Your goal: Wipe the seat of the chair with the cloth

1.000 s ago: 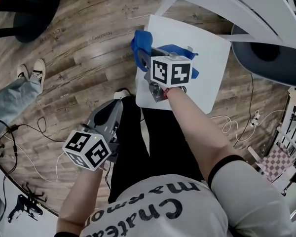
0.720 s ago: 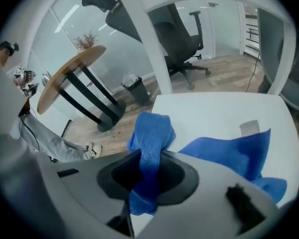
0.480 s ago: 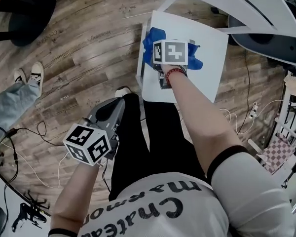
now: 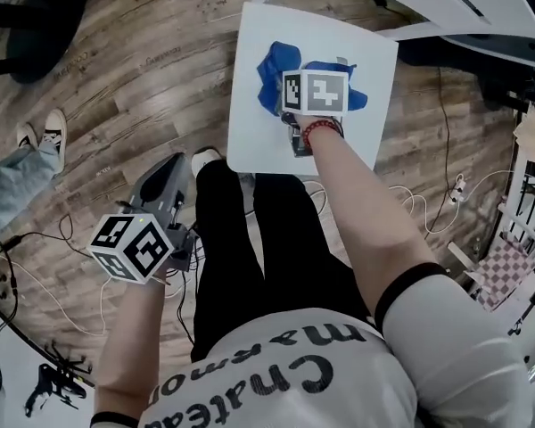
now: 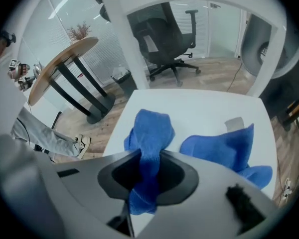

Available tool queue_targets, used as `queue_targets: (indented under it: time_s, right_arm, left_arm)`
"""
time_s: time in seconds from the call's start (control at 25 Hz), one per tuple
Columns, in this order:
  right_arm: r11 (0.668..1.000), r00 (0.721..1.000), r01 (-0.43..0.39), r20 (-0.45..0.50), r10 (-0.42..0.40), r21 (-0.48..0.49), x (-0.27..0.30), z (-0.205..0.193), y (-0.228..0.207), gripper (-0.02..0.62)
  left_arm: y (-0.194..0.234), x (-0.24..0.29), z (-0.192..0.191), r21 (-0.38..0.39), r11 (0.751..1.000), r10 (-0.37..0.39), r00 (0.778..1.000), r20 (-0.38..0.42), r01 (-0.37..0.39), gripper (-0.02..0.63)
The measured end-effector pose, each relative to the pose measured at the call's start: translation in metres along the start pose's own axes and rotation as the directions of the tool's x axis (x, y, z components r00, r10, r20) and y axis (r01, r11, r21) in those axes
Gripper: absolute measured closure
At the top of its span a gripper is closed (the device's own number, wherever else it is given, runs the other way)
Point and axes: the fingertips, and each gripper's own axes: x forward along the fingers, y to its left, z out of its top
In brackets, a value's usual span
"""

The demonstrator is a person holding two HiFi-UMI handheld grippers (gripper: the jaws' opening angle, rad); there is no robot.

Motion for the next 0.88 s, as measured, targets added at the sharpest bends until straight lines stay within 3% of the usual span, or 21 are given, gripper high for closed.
queue_targets:
  time_s: [0.32,0.64,0.76,0.88]
  right_arm:
    - [0.996,0.999,0.028,0.024,-0.03,0.085,-0.038,-0.019,-0.112,0.511]
    - [0.985,0.996,0.079,0.023,-0.084,0.154,-0.072,-0.041,-0.21,0.511]
    - [0.976,0.991,0.133,0.006,-0.136,0.172,-0.084,-0.05,-0.237,0.511]
    - [0.957,0.976,0.216,-0.07,-0.206,0.191,-0.095,-0.064,-0.255,0.511]
  left_arm:
    - [-0.086,0.055,-0.055,0.036,0.994,-0.101,0.988,-0.113,0.106,0.598]
    - [-0.14,0.086,-0.089,0.079,0.985,-0.136,0.971,-0.195,0.153,0.598]
    - [-0.151,0.091,-0.087,0.093,0.982,-0.144,0.969,-0.202,0.165,0.598]
    - [-0.154,0.086,-0.079,0.105,0.979,-0.151,0.967,-0.204,0.175,0.597]
